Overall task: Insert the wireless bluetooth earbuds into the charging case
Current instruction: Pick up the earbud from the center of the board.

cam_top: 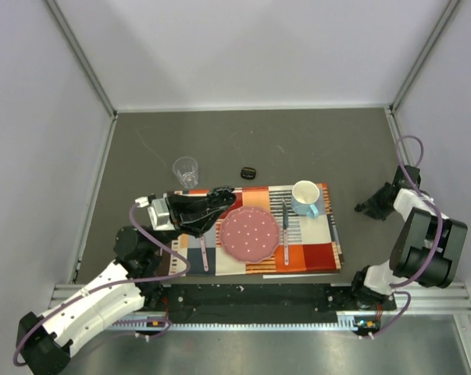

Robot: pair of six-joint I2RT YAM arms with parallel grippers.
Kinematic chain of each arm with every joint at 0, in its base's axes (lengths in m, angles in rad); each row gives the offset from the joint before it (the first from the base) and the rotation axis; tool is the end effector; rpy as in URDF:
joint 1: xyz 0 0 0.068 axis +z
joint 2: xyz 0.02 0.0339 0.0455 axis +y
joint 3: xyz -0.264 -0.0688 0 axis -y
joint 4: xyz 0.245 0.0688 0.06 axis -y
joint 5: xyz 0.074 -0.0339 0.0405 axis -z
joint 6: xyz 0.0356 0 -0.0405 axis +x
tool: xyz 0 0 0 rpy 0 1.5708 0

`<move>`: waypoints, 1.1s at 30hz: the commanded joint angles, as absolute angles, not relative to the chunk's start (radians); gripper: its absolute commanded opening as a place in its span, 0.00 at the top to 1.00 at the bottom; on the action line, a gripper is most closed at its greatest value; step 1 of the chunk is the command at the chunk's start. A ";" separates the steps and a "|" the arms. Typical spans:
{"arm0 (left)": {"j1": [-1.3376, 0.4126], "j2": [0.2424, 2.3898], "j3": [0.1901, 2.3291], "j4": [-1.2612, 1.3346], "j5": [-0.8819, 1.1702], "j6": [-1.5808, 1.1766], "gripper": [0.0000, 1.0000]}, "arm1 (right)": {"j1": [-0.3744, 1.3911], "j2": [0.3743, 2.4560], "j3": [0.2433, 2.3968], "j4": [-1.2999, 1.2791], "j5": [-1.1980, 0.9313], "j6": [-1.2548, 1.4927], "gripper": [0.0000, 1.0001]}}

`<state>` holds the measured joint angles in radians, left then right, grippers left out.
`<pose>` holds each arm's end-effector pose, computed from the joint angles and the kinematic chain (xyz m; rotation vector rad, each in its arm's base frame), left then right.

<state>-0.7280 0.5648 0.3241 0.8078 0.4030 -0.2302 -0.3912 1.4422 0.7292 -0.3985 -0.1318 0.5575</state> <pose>0.0947 -0.1031 0.3120 0.6331 0.9149 -1.0650 0.2414 -0.0945 0.1625 1.1899 2.4082 0.2288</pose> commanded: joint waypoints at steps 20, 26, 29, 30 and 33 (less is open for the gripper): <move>-0.732 0.575 0.334 0.845 0.408 -0.235 1.00 | -0.402 1.512 0.761 -0.296 -0.284 0.542 0.86; -0.732 0.572 0.334 0.842 0.407 -0.233 1.00 | -0.402 1.509 0.756 -0.293 -0.288 0.538 1.00; -0.732 0.574 0.334 0.841 0.407 -0.235 1.00 | -0.402 1.482 0.758 -0.298 -0.307 0.528 1.00; -0.732 0.572 0.334 0.841 0.408 -0.233 1.00 | -0.402 1.465 0.758 -0.299 -0.319 0.522 1.00; -0.732 0.572 0.336 0.838 0.407 -0.227 1.00 | -0.399 1.375 0.784 -0.331 -0.412 0.508 1.00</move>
<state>-0.7280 0.5766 0.3241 0.8074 0.4034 -0.2302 -0.3977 1.4822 0.7414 -0.3149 -0.3172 0.5423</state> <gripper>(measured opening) 0.339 0.016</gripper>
